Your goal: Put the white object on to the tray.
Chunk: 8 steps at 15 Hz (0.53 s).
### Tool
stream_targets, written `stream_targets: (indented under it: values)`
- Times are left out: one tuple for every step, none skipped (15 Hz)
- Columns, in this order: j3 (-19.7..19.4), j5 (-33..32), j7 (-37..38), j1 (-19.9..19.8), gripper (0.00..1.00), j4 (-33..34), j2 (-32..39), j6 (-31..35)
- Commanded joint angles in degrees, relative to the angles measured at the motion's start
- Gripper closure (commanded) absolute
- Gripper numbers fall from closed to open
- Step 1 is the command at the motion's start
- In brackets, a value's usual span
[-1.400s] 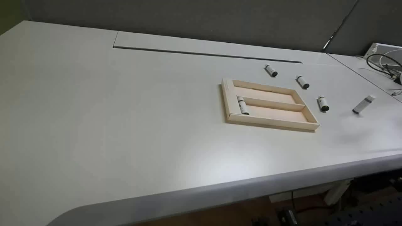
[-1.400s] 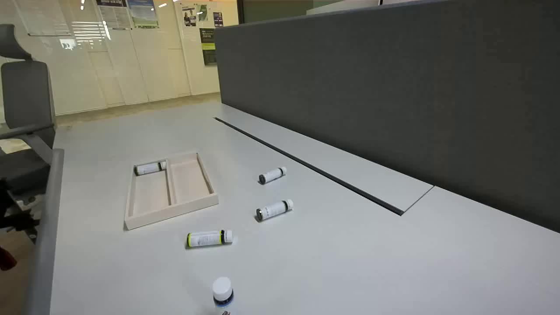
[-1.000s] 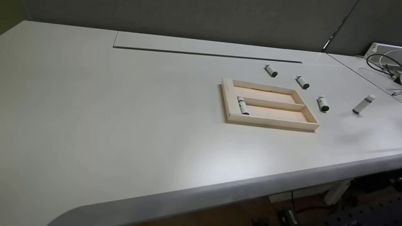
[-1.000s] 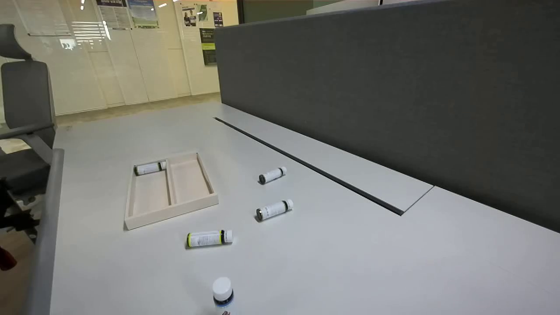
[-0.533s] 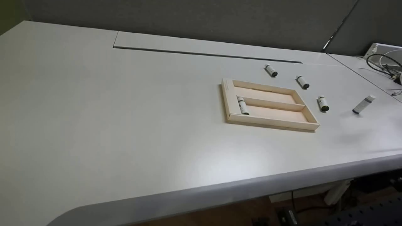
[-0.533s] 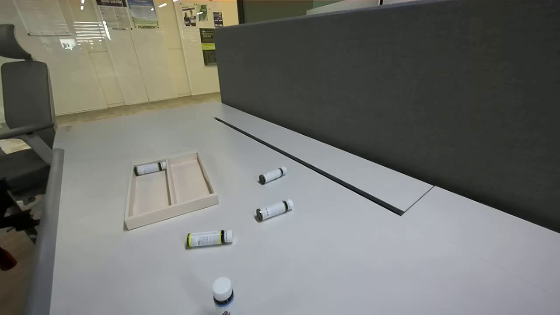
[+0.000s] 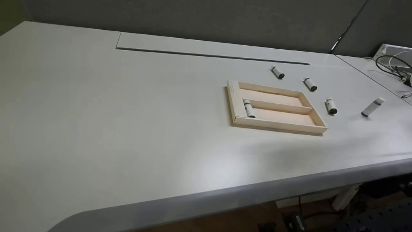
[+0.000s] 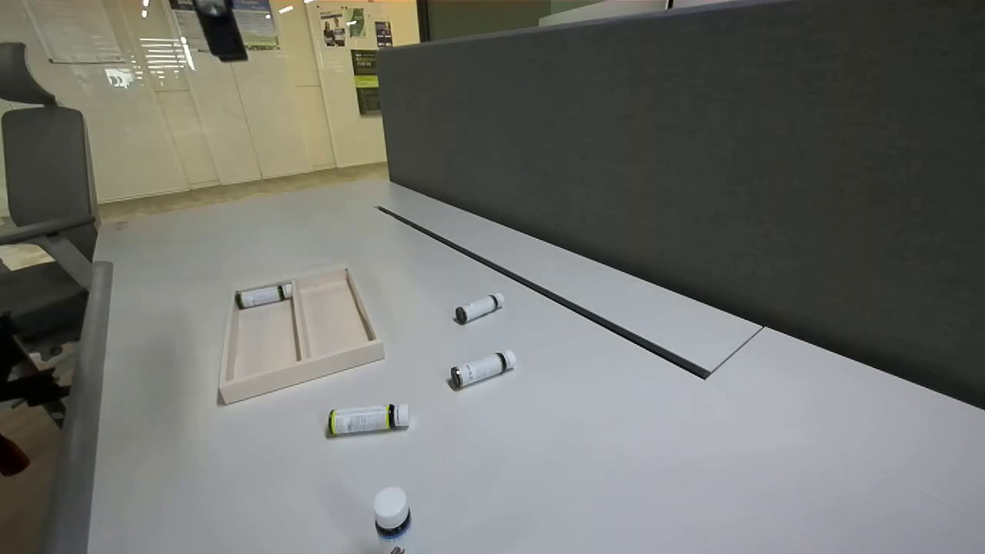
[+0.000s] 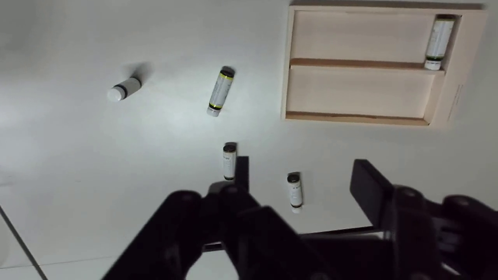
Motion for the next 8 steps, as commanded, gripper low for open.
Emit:
stream_targets:
  values:
    - [-0.2, -0.6, 3.9, -0.7, 0.61, 0.2, 5.5, 5.8]
    - [-0.4, -1.1, 4.3, -1.0, 0.67, 0.2, 6.7, 6.7]
    - [-0.7, -1.8, 4.4, -1.5, 0.25, 0.0, 7.7, 7.1]
    - [-1.0, -2.3, 4.7, -1.9, 0.29, -0.2, 8.5, 7.6]
    - [-1.5, -2.9, 5.2, -2.5, 0.29, -0.5, 9.3, 8.0]
    - [-1.9, -3.6, 5.4, -3.0, 0.23, -0.4, 10.3, 7.6]
    - [-2.3, -4.7, 6.2, -3.4, 0.17, 0.4, 11.2, 4.9]
    - [-2.2, -2.8, 2.9, -2.4, 0.36, -0.2, 10.2, 6.7]
